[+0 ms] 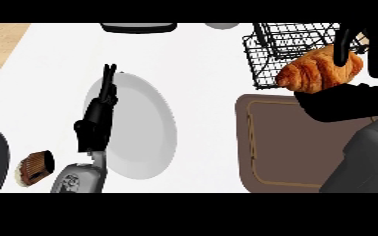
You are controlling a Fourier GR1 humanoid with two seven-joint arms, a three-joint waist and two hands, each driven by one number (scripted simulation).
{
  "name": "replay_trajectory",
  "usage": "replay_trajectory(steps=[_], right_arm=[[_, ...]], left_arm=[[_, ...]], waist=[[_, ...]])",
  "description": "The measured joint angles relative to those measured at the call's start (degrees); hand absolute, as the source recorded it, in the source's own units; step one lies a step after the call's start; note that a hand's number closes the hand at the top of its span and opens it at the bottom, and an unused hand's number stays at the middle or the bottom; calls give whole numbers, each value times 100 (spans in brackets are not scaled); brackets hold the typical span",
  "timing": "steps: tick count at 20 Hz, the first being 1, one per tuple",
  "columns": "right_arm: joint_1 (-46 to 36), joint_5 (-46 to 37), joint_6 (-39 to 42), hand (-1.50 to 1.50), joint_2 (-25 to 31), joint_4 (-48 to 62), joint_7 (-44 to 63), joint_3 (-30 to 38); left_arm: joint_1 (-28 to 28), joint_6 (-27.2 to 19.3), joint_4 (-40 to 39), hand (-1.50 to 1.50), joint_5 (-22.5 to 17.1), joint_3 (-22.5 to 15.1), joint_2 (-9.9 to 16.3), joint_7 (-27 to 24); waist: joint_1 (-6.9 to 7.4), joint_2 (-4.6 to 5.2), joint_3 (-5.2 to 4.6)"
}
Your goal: Pick the croissant from the tray and place it in the tiered basket
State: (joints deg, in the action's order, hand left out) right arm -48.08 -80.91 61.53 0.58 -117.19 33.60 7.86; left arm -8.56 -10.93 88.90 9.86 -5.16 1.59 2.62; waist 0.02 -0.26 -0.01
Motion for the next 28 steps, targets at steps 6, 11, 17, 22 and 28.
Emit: replay_trajectory(steps=[6, 11, 17, 22, 28], right_arm=[[-935, 891, -223, 150, -11, 740, 641, 910], [-1262, 1043, -702, 150, 337, 1650, 591, 1096], [-1396, 950, -1628, 150, 965, 2866, 230, 997], [-1447, 923, -2315, 150, 1486, 3811, -220, 926], [-1280, 957, -3059, -150, 1810, 4685, -576, 1030]], left_arm=[[-21, 49, 44, 0, -16, -15, -7, 17], [20, 63, 152, 0, -4, -6, 16, 123], [-48, 103, 65, 0, -33, 58, 27, 54], [-16, 114, 12, 0, -41, 65, -8, -99], [-72, 116, -113, 0, -44, 91, 1, -158]], waist=[[62, 12, 1], [55, 27, 0], [61, 41, 1], [62, 39, 6], [55, 40, 8]])
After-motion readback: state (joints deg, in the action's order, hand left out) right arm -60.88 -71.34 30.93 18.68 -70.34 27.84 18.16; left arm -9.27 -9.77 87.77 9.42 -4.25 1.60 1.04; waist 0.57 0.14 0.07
